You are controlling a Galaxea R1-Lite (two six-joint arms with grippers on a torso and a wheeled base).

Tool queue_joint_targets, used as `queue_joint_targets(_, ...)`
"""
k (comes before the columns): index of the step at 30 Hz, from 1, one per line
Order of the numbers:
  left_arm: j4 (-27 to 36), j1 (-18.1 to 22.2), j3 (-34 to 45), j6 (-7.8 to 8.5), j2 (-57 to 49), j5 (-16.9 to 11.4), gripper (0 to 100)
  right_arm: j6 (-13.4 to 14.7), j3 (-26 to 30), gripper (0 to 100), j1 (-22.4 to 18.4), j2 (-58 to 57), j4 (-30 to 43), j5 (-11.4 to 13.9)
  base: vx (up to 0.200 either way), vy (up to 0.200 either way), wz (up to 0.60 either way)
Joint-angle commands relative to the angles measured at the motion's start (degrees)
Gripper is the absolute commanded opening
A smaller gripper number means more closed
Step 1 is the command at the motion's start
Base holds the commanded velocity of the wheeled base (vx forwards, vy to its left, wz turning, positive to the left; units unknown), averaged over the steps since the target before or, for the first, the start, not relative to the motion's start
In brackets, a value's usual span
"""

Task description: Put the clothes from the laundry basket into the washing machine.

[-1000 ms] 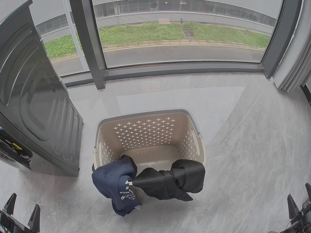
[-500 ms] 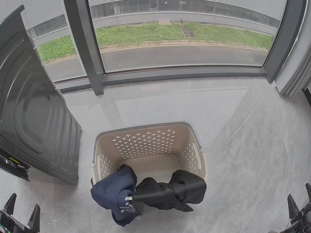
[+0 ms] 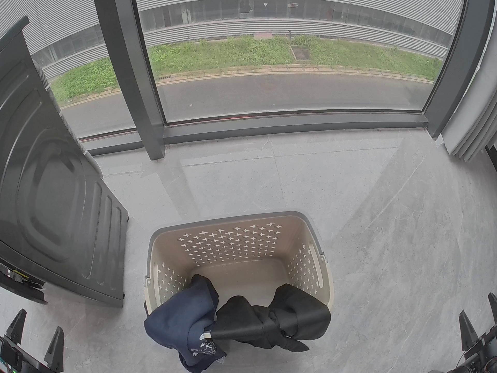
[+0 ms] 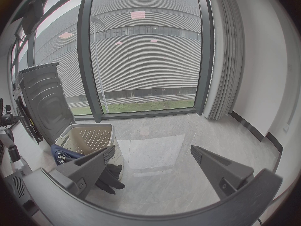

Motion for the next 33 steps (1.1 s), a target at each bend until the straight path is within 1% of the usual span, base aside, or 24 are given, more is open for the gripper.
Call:
queue_joint_targets(1,-0.02,0.04,0.92,-0.02,-0.64,0.02,100,-0.01,1.01,100,0.0,-0.96,0.01,0.01,0.0,0.0,0.0)
queue_joint_targets(18,-0.02,-0.04,0.92,-0.02,-0.72,0.02,100,-0.01,1.01,100,0.0,-0.96,0.01,0.01,0.0,0.0,0.0)
queue_joint_targets(29,-0.02,-0.04,0.92,-0.02,-0.64,0.02,100,-0.01,1.01,100,0.0,-0.96,0.01,0.01,0.2,0.0,0.0)
queue_joint_targets(33,-0.02,0.04,0.92,-0.02,-0.64,0.11,100,-0.01,1.01,100,0.0,-0.96,0.01,0.01,0.0,0.0,0.0)
